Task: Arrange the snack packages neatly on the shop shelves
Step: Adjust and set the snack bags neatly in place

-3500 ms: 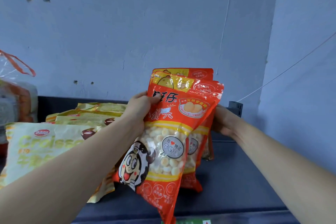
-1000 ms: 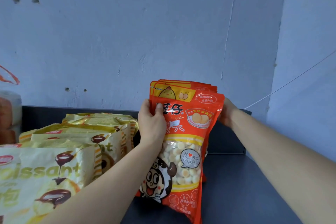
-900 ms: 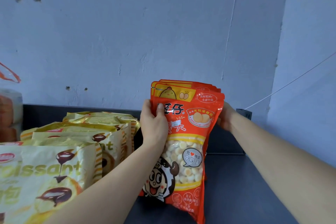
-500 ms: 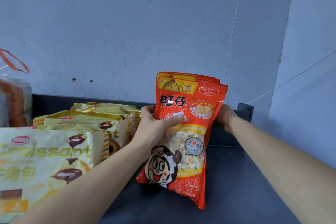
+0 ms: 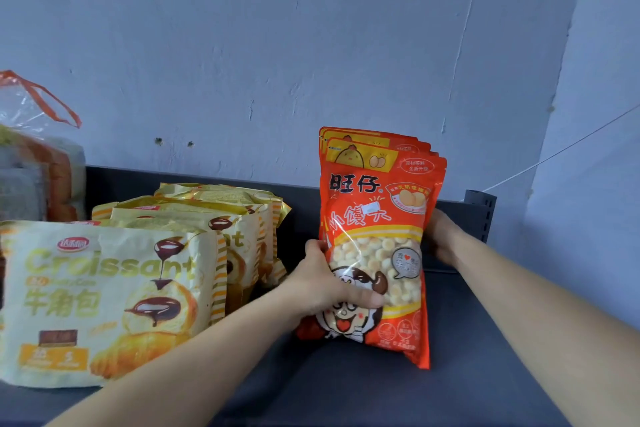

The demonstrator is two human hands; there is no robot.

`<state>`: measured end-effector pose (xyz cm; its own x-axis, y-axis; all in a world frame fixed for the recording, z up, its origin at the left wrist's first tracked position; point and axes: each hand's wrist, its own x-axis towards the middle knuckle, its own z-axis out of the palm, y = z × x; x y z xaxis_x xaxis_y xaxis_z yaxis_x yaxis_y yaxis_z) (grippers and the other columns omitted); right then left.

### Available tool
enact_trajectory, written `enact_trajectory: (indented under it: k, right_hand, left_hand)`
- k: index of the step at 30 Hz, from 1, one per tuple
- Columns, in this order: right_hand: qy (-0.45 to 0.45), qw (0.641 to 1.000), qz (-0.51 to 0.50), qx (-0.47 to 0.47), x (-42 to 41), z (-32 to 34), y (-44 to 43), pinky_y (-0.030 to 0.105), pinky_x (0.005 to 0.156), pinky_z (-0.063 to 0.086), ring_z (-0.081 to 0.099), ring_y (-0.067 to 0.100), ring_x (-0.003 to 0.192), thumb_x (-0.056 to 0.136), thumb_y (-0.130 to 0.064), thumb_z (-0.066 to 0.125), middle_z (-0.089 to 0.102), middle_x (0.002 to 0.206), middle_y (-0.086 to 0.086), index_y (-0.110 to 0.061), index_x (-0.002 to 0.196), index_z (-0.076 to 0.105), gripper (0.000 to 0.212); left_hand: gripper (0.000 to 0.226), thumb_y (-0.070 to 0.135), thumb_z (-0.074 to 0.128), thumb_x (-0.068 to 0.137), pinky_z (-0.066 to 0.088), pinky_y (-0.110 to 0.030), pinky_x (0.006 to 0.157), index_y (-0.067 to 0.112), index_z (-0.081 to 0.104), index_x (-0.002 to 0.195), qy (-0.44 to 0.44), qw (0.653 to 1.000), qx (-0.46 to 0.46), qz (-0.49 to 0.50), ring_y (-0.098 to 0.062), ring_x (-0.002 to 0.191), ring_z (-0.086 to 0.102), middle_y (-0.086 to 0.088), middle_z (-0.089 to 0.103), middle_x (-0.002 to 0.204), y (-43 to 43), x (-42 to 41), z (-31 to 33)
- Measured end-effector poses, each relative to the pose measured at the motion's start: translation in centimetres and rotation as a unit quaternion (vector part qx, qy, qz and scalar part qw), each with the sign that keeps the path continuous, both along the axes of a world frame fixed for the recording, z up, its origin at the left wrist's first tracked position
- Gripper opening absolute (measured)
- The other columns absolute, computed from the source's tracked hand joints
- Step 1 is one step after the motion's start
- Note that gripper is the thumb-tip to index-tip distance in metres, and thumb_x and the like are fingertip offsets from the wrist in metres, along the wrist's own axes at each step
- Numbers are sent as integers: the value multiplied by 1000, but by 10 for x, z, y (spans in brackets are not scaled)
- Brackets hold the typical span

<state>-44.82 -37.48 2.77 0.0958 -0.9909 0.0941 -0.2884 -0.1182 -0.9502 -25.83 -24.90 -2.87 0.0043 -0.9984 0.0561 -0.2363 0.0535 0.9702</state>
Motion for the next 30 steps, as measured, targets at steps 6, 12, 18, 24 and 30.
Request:
enact_trajectory:
  k: [6, 12, 18, 24, 30]
  right_hand:
    - [57, 998, 28, 3, -6, -12, 3, 42, 91, 52, 64, 27, 101, 98, -20, 52, 68, 113, 14, -13, 108, 64, 17]
    - [12, 999, 7, 42, -6, -10, -7, 50, 101, 46, 60, 37, 111, 100, -18, 43, 65, 117, 22, -9, 86, 62, 26]
    - [-75, 988, -130, -26, -18, 9, 3, 47, 96, 48, 61, 29, 105, 96, -55, 38, 64, 120, 16, -10, 104, 61, 51]
    - [-124, 980, 113, -102, -23, 53, 49, 33, 68, 54, 70, 21, 90, 64, -87, 44, 73, 95, 4, -18, 107, 64, 84]
    - [-141, 959, 147, -195, -20, 59, 47, 29, 69, 54, 72, 16, 85, 64, -11, 74, 74, 93, 0, -15, 103, 62, 41]
  left_hand:
    - [127, 31, 97, 42, 44, -45, 105, 59, 12, 132, -1, 993, -34, -113, -18, 122, 55, 7, 52, 134, -14, 7, -1]
    - [121, 49, 97, 28, 50, -41, 98, 44, 29, 128, -17, 995, -92, -20, -13, 113, 59, 14, 57, 124, -17, -13, -11]
    - [138, 52, 97, 26, 46, -48, 101, 61, 11, 133, -70, 991, -100, -48, -22, 125, 51, 8, 47, 137, -13, -5, 4]
    - [150, 22, 95, 50, 46, -31, 101, 48, -20, 142, -171, 974, -147, -37, -6, 119, 51, 25, 49, 122, 1, -4, 4]
    - [153, 33, 93, 43, 56, -43, 84, 50, -23, 141, -229, 945, -222, 74, -14, 115, 55, 13, 47, 133, -1, -7, -3]
